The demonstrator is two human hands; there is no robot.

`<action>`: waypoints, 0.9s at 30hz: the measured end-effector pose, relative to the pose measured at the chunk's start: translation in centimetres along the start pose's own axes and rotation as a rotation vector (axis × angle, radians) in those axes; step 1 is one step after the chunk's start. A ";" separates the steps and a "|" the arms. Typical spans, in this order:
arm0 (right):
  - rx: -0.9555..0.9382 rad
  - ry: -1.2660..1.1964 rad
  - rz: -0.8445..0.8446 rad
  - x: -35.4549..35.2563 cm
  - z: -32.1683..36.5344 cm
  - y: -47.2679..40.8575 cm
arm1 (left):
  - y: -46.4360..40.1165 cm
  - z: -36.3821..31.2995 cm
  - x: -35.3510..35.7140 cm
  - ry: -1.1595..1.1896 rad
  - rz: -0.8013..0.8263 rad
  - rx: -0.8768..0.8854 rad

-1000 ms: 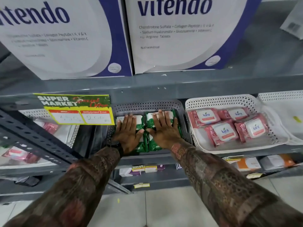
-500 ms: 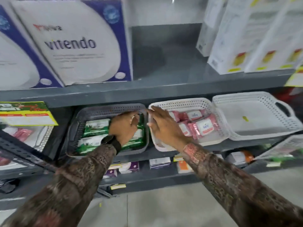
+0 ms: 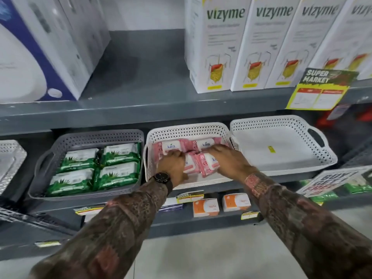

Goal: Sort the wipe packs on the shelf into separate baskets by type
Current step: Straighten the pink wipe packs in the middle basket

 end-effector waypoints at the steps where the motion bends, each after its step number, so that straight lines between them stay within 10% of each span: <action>1: 0.013 -0.029 -0.003 0.1 -0.2 0.0 | -0.1 0.1 -0.2 0.015 -0.020 0.002; 13: 0.087 -0.121 0.172 3.1 -0.4 -1.4 | 1.2 4.5 1.5 0.046 0.036 0.014; 20: 0.065 -0.255 0.043 2.0 -0.5 -4.4 | -1.6 4.6 -0.6 0.307 -0.268 -0.081; 27: 0.085 -0.013 0.129 7.2 -0.6 -5.9 | -4.5 3.4 5.5 0.167 -0.056 -0.126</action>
Point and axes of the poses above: each hand's wrist, its own y-axis away from the middle knuckle, its own x-axis out of the palm, z = x × y, the point moved 7 cm from there along -y, towards the middle knuckle, and after that the axes turned 3 degrees about -y, right-handed, at the moved point
